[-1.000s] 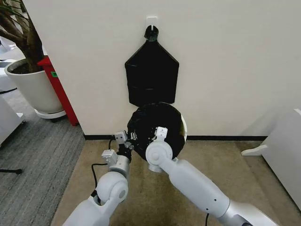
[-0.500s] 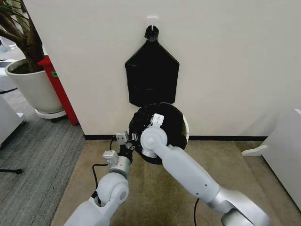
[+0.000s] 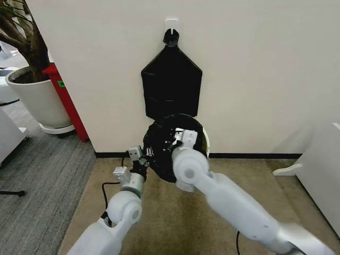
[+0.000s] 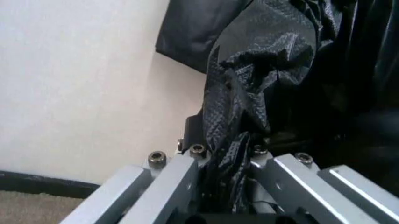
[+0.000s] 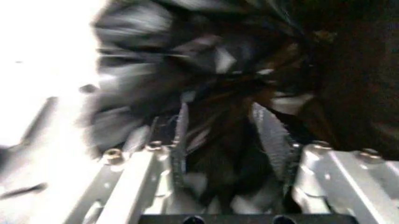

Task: Place the garbage bag over the trash bin.

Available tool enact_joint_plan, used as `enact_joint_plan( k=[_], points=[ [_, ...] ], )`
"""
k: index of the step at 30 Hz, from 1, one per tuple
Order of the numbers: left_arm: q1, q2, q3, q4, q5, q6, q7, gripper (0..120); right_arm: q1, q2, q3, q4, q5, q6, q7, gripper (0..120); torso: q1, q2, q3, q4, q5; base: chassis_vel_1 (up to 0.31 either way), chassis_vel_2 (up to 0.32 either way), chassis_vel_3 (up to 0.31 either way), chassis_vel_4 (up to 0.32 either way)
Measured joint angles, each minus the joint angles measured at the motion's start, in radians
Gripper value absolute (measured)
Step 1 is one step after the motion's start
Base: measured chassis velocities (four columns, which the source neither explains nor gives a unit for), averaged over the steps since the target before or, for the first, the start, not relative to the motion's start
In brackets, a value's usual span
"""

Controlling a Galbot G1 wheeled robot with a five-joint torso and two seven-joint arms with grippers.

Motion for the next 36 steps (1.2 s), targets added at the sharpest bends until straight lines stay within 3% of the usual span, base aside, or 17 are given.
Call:
enact_joint_plan(
  k=[3, 5, 8, 11, 16, 24, 36],
  points=[
    [-0.005, 0.016, -0.009, 0.026, -0.050, -0.006, 0.049, 3, -0.012, -0.078, 0.100, 0.153, 0.113, -0.040, -0.089, 52, 0.000, 0.000, 0.000, 0.0001, -0.0001, 0.000, 0.000, 0.000, 0.000],
    [-0.004, 0.021, -0.010, 0.030, -0.063, -0.007, 0.065, 3, -0.013, -0.099, 0.132, 0.183, 0.143, -0.048, -0.116, 55, 0.000, 0.000, 0.000, 0.0001, 0.0002, 0.000, 0.000, 0.000, 0.000],
    [0.008, 0.039, -0.013, 0.058, -0.125, -0.027, 0.194, 3, 0.003, -0.219, 0.264, 0.261, 0.253, -0.066, -0.226, 69, 0.000, 0.000, 0.000, -0.0002, 0.0003, 0.000, 0.000, 0.000, 0.000],
    [0.015, 0.052, -0.019, 0.101, -0.172, -0.060, 0.343, 3, 0.045, -0.334, 0.352, 0.226, 0.308, -0.096, -0.307, 82, 0.000, 0.000, 0.000, -0.0002, 0.0000, 0.000, 0.000, 0.000, 0.000],
    [0.009, 0.056, -0.030, 0.153, -0.192, -0.092, 0.454, 3, 0.057, -0.424, 0.436, 0.101, 0.402, -0.149, -0.411, 98, 0.000, 0.000, 0.000, 0.0001, 0.0003, 0.000, 0.000, 0.000, 0.000],
    [0.004, 0.061, -0.032, 0.163, -0.199, -0.097, 0.506, 3, 0.017, -0.461, 0.497, 0.018, 0.575, -0.200, -0.436, 100, 0.000, 0.000, 0.000, 0.0000, 0.0003, 0.000, 0.000, 0.000, 0.000],
    [-0.003, 0.068, -0.027, 0.144, -0.197, -0.092, 0.489, 3, -0.028, -0.424, 0.476, -0.007, 0.540, -0.237, -0.359, 100, 0.000, 0.000, 0.000, 0.0000, -0.0001, 0.000, 0.000, 0.000, 0.000]
  ],
)
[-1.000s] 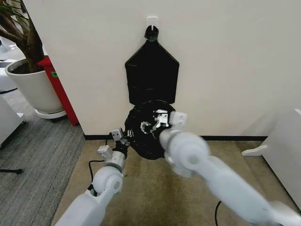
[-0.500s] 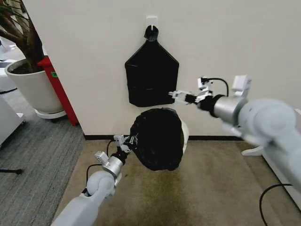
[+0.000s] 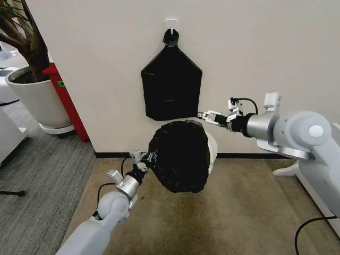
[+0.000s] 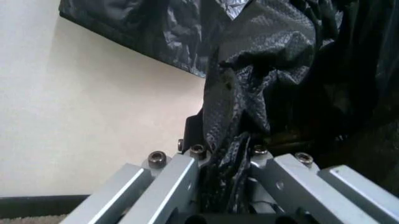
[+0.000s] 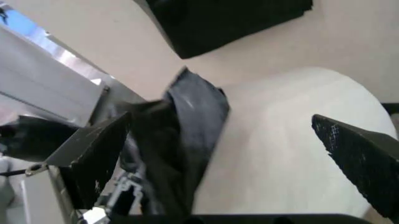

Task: Place the garbage bag over the trash bin.

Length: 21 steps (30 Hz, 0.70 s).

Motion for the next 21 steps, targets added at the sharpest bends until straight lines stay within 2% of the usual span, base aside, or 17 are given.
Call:
enact_joint_plan(
  k=[8, 17, 18, 21],
  points=[
    [0.001, 0.005, 0.000, -0.019, -0.003, 0.004, -0.005, 3, -0.012, 0.007, -0.008, -0.027, -0.028, -0.007, 0.015, 100, 0.000, 0.000, 0.000, 0.0000, -0.0002, 0.000, 0.000, 0.000, 0.000],
    [0.006, 0.011, 0.001, -0.044, -0.019, 0.014, -0.005, 3, -0.027, 0.009, -0.024, -0.134, -0.161, -0.008, -0.059, 100, 0.000, 0.000, 0.000, 0.0000, -0.0001, 0.000, 0.000, 0.000, 0.000],
    [0.010, 0.014, 0.001, -0.051, -0.023, 0.017, -0.004, 3, -0.023, 0.022, -0.030, -0.167, -0.225, -0.008, -0.087, 100, 0.000, 0.000, 0.000, 0.0000, 0.0000, 0.000, 0.000, 0.000, 0.000],
    [0.013, 0.014, 0.001, -0.054, -0.031, 0.020, -0.004, 3, -0.026, 0.031, -0.033, -0.164, -0.249, 0.001, -0.091, 100, 0.000, 0.000, 0.000, 0.0001, -0.0002, 0.000, 0.000, 0.000, 0.000]
  ],
)
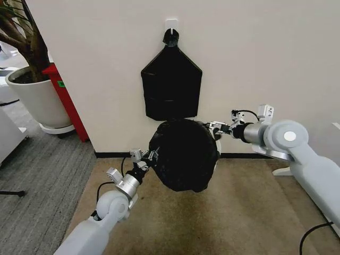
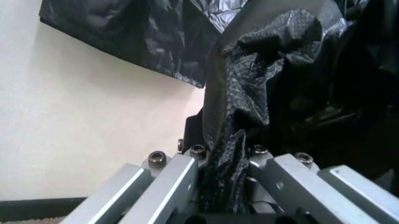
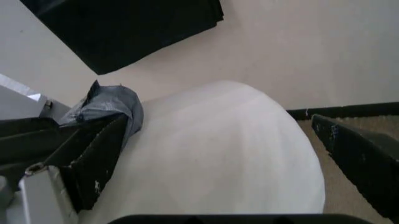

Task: Place the garbage bag over the trash bin.

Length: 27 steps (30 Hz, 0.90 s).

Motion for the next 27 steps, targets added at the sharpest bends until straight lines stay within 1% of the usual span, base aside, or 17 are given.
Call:
enact_joint_plan(
  k=[3, 8, 12, 15, 16, 18, 19, 20, 22, 23, 24, 27],
  points=[
    [0.000, -0.001, -0.001, 0.000, -0.013, 0.005, -0.006, 3, -0.007, 0.004, 0.004, 0.012, -0.009, 0.015, 0.001, 100, 0.000, 0.000, 0.000, -0.0001, 0.0001, 0.000, 0.000, 0.000, 0.000],
    [-0.004, -0.003, -0.007, 0.015, -0.061, 0.024, -0.032, 3, -0.028, -0.010, 0.046, 0.059, 0.006, 0.051, 0.003, 100, 0.000, 0.000, 0.000, 0.0000, -0.0001, 0.000, 0.000, 0.000, 0.000],
    [-0.006, -0.011, -0.008, 0.038, -0.111, 0.041, -0.078, 3, -0.086, -0.035, 0.125, 0.126, 0.025, 0.098, -0.009, 100, 0.000, 0.000, 0.000, -0.0003, -0.0003, 0.000, 0.000, 0.000, 0.000],
    [-0.012, -0.016, -0.008, 0.040, -0.165, 0.062, -0.112, 3, -0.149, -0.034, 0.192, 0.161, 0.009, 0.124, -0.036, 100, 0.000, 0.000, 0.000, 0.0000, 0.0001, 0.000, 0.000, 0.000, 0.000],
    [-0.012, -0.016, -0.008, 0.040, -0.165, 0.062, -0.112, 3, -0.149, -0.034, 0.192, 0.161, 0.009, 0.124, -0.036, 100, 0.000, 0.000, 0.000, 0.0000, 0.0001, 0.000, 0.000, 0.000, 0.000],
    [-0.022, -0.020, -0.008, 0.040, -0.239, 0.084, -0.152, 3, -0.261, -0.027, 0.292, 0.211, 0.000, 0.135, -0.088, 100, 0.000, 0.000, 0.000, 0.0001, 0.0000, 0.000, 0.000, 0.000, 0.000],
    [-0.024, -0.021, -0.008, 0.040, -0.261, 0.090, -0.162, 3, -0.283, -0.026, 0.309, 0.220, -0.004, 0.136, -0.100, 100, 0.000, 0.000, 0.000, -0.0002, 0.0001, 0.000, 0.000, 0.000, 0.000],
    [-0.027, -0.023, -0.010, 0.039, -0.310, 0.106, -0.187, 3, -0.356, -0.019, 0.361, 0.252, -0.028, 0.138, -0.145, 100, 0.000, 0.000, 0.000, -0.0006, 0.0005, 0.000, 0.000, 0.000, 0.000],
    [-0.030, -0.025, -0.016, 0.038, -0.382, 0.130, -0.222, 3, -0.446, 0.004, 0.422, 0.306, -0.064, 0.145, -0.175, 100, 0.000, 0.000, 0.000, -0.0006, 0.0000, 0.000, 0.000, 0.000, 0.000],
    [-0.031, -0.026, -0.020, 0.038, -0.410, 0.142, -0.236, 3, -0.484, 0.022, 0.445, 0.335, -0.085, 0.149, -0.179, 100, 0.000, 0.000, 0.000, -0.0004, 0.0000, 0.000, 0.000, 0.000, 0.000],
    [-0.031, -0.026, -0.020, 0.038, -0.410, 0.142, -0.236, 3, -0.484, 0.022, 0.445, 0.335, -0.085, 0.149, -0.179, 100, 0.000, 0.000, 0.000, -0.0004, 0.0000, 0.000, 0.000, 0.000, 0.000],
    [-0.035, -0.030, -0.038, 0.044, -0.514, 0.175, -0.291, 3, -0.595, 0.080, 0.473, 0.435, -0.190, 0.152, -0.185, 100, 0.000, 0.000, 0.000, -0.0002, -0.0004, 0.000, 0.000, 0.000, 0.000]
  ],
)
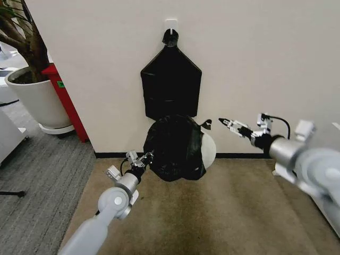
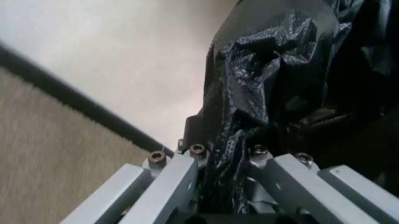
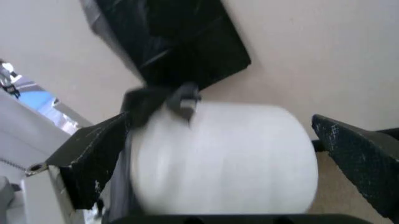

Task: Place the garbage bag over the trash bin.

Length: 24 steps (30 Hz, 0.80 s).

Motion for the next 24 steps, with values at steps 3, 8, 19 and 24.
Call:
enact_joint_plan(
  k=[3, 8, 19, 24],
  points=[
    [-0.001, 0.000, -0.018, 0.010, -0.088, 0.029, -0.028, 3, -0.090, 0.071, -0.035, 0.078, -0.109, 0.005, -0.003, 100, 0.000, 0.000, 0.000, 0.0000, 0.0004, 0.000, 0.000, 0.000, 0.000],
    [-0.007, -0.002, -0.039, 0.026, -0.180, 0.055, -0.057, 3, -0.190, 0.161, -0.077, 0.126, -0.177, 0.005, -0.005, 100, 0.000, 0.000, 0.000, 0.0000, 0.0003, 0.000, 0.000, 0.000, 0.000],
    [0.002, -0.012, -0.038, 0.019, -0.195, 0.064, -0.065, 3, -0.243, 0.222, -0.194, 0.065, -0.387, 0.054, -0.061, 100, 0.000, 0.000, 0.000, 0.0002, 0.0005, 0.000, 0.000, 0.000, 0.000],
    [0.009, -0.012, -0.036, 0.008, -0.182, 0.064, -0.064, 3, -0.231, 0.228, -0.213, 0.052, -0.379, 0.057, -0.058, 100, 0.000, 0.000, 0.000, 0.0002, 0.0004, 0.000, 0.000, 0.000, 0.000]
  ],
)
